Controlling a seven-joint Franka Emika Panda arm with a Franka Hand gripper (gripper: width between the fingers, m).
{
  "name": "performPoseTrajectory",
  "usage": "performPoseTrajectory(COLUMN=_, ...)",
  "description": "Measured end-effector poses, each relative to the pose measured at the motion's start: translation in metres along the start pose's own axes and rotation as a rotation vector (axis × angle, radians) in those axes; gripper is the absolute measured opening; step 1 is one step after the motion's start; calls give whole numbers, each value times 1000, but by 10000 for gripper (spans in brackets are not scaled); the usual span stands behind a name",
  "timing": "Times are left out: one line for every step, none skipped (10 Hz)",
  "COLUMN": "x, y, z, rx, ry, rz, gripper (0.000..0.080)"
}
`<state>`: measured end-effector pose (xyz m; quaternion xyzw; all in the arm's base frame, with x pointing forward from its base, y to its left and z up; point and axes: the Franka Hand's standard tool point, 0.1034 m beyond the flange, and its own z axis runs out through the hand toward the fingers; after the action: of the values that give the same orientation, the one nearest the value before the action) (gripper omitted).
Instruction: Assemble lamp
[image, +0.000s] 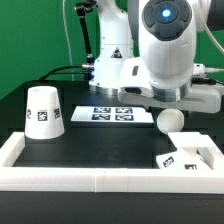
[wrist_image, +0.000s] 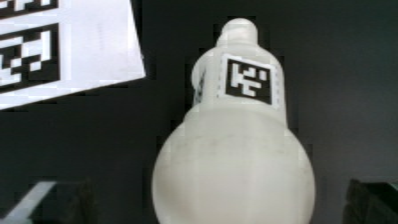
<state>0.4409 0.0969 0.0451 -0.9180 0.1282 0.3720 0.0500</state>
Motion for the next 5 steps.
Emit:
performPoseTrajectory(x=3, y=0, z=2, rx=2, ry=10, rz=2, gripper=698)
performPoseTrajectory(x=4, y=0, z=5, rx=1, ry=19, rz=1, gripper=698)
performPoseTrajectory(x=5, y=0, z=8, rx=0, ry=29, rz=1, gripper=698)
performPoseTrajectory(x=6, y=0, z=12, rx=0, ry=35, rz=4, gripper=698)
performPoseTrajectory(x=5, y=-1, z=14, rx=-3, ry=32, rz=5, gripper=698)
